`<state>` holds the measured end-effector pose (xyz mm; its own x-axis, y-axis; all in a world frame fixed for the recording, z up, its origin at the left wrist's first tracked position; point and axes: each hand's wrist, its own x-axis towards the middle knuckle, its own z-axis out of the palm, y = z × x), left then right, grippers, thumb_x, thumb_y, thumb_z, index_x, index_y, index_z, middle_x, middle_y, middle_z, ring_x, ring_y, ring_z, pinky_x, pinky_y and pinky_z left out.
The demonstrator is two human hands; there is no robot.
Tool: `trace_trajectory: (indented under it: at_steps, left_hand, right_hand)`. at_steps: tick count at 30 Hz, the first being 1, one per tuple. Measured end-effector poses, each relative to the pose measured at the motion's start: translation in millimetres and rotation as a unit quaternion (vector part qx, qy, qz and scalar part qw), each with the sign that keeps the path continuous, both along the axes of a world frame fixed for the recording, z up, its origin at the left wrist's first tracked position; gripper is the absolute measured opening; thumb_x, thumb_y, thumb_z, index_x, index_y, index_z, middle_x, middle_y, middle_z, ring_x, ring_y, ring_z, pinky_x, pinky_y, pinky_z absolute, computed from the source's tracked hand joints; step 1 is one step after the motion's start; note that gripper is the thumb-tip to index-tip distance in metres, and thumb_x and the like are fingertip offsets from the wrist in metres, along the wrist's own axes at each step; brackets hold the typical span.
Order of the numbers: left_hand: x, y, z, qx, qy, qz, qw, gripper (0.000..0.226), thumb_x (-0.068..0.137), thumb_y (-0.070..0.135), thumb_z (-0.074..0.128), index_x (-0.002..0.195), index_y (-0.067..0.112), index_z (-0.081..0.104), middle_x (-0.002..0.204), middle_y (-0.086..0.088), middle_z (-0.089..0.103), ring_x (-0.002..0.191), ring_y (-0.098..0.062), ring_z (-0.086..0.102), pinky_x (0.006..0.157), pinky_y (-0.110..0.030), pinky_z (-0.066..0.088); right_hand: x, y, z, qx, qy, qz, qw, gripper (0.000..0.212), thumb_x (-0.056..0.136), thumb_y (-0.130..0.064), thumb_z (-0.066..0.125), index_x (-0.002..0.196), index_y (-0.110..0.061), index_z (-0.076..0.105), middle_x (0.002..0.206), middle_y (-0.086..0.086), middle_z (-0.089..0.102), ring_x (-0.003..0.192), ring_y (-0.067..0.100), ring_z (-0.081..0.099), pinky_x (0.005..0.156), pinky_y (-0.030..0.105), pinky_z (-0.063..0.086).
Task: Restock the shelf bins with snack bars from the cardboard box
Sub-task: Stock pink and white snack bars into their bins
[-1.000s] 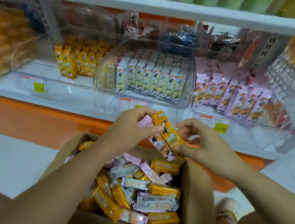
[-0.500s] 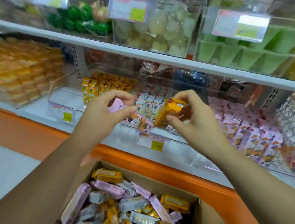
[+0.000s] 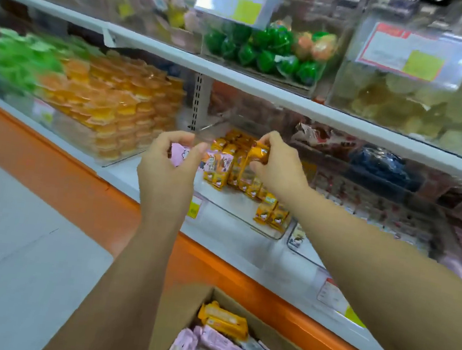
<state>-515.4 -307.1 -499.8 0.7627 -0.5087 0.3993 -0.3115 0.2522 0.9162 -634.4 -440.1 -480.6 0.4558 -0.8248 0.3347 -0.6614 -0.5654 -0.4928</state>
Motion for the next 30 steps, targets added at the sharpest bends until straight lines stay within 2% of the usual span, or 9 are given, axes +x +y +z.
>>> trace_trajectory:
  at_steps: [4,6,10,14,19,24,27,30]
  left_hand:
    - [16,-8,-15,0.011,0.029,0.009,0.999,0.01,0.086,0.026,0.067,0.087,0.033,0.06,0.092,0.021,0.062,0.093,-0.004,0.057,0.076,-0.015,0.042]
    - [21,-9,-21,0.014,0.034,0.014,0.999,0.008,0.086,0.024,0.067,0.089,0.029,0.062,0.091,0.02,0.062,0.09,-0.001,0.057,0.073,-0.009,0.04]
    - [26,-8,-24,0.018,0.042,0.002,0.999,0.012,0.086,0.022,0.067,0.086,0.032,0.059,0.089,0.023,0.06,0.084,0.012,0.053,0.069,-0.002,0.037]
    - [25,-9,-25,0.03,0.04,0.0,0.999,0.007,0.086,0.026,0.066,0.092,0.027,0.062,0.093,0.021,0.061,0.088,0.007,0.054,0.071,-0.003,0.038]
    - [16,-7,-19,0.028,0.031,-0.014,0.999,0.01,0.086,0.025,0.066,0.095,0.026,0.063,0.095,0.019,0.062,0.096,0.001,0.055,0.078,-0.006,0.039]
    - [-16,4,3,0.023,-0.022,-0.058,0.998,0.014,0.086,0.025,0.068,0.099,0.024,0.062,0.092,0.022,0.059,0.09,0.013,0.053,0.076,0.0,0.036]
    - [-52,12,17,0.022,-0.084,-0.101,0.991,0.018,0.086,0.027,0.068,0.103,0.025,0.062,0.1,0.017,0.06,0.096,0.006,0.054,0.08,-0.006,0.04]
    - [-93,18,32,0.01,-0.135,-0.137,0.981,0.02,0.084,0.024,0.07,0.102,0.026,0.061,0.102,0.015,0.059,0.096,0.01,0.051,0.08,-0.004,0.037]
  right_hand:
    - [36,-42,-26,0.036,0.044,-0.064,0.996,0.029,0.084,-0.013,0.065,0.109,-0.015,0.052,0.113,0.015,0.062,0.103,0.033,0.059,0.082,0.035,0.048]
    - [47,-57,-39,0.045,0.071,-0.091,0.992,0.035,0.083,-0.013,0.065,0.116,-0.01,0.055,0.12,0.016,0.06,0.109,0.033,0.057,0.085,0.035,0.047]
    - [58,-72,-57,0.037,0.092,-0.121,0.988,0.038,0.085,-0.016,0.067,0.119,-0.005,0.055,0.122,0.018,0.06,0.115,0.033,0.055,0.089,0.034,0.045]
    - [57,-73,-64,0.01,0.083,-0.119,0.989,0.049,0.085,-0.011,0.068,0.129,-0.007,0.047,0.124,0.018,0.056,0.115,0.033,0.054,0.091,0.036,0.045]
    - [34,-47,-44,0.011,0.038,-0.064,0.997,0.056,0.083,-0.008,0.067,0.134,-0.012,0.045,0.132,0.016,0.048,0.12,0.03,0.048,0.099,0.033,0.037]
    - [-20,14,-7,-0.004,0.012,0.06,0.998,0.041,0.083,-0.009,0.066,0.122,-0.015,0.056,0.109,0.003,0.059,0.09,0.019,0.061,0.087,0.032,0.05]
    - [-65,49,7,-0.04,0.042,0.116,0.992,0.042,0.083,-0.016,0.069,0.123,-0.018,0.055,0.112,-0.002,0.057,0.094,0.011,0.055,0.081,0.02,0.045]
    - [-115,71,18,-0.033,0.057,0.11,0.992,0.058,0.078,-0.025,0.074,0.131,-0.02,0.049,0.122,-0.002,0.054,0.104,0.008,0.05,0.087,0.023,0.042]
